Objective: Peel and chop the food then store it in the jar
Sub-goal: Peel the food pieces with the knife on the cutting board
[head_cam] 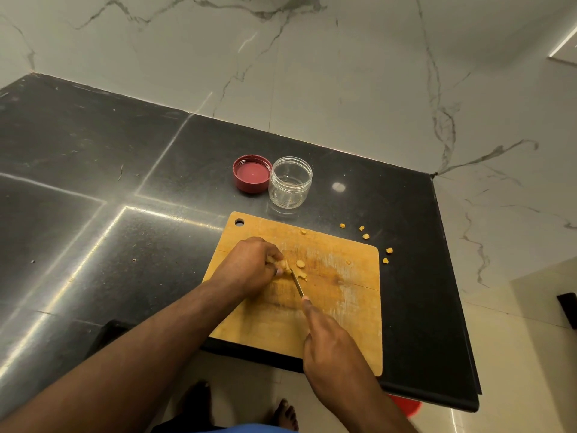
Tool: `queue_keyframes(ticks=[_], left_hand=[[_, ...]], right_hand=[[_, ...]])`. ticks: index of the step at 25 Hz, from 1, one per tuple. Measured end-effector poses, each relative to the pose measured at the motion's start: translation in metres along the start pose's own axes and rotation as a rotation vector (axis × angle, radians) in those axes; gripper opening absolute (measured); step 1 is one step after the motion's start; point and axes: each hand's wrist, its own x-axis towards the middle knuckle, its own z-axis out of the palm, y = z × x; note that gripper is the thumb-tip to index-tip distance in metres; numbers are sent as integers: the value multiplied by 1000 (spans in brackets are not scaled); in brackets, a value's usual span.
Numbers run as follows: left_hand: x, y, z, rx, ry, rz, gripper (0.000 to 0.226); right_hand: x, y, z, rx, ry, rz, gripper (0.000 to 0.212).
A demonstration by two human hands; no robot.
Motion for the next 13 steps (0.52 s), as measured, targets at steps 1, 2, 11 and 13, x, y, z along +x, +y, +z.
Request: queue_keyframes(ticks=[1,2,11,13], left_hand=[[0,0,0,-4,-2,-3,35],[0,0,0,-6,-7,-3,35],[-3,-6,0,-16,-44,23,34],[-3,-6,0,-35,-39,24,30]], right_hand=[[-4,2,0,-1,-4,0,56],[-8,3,-1,1,-5,3,56],[-8,11,-20,369,81,131,47],[-6,6,-21,316,84,113,48]])
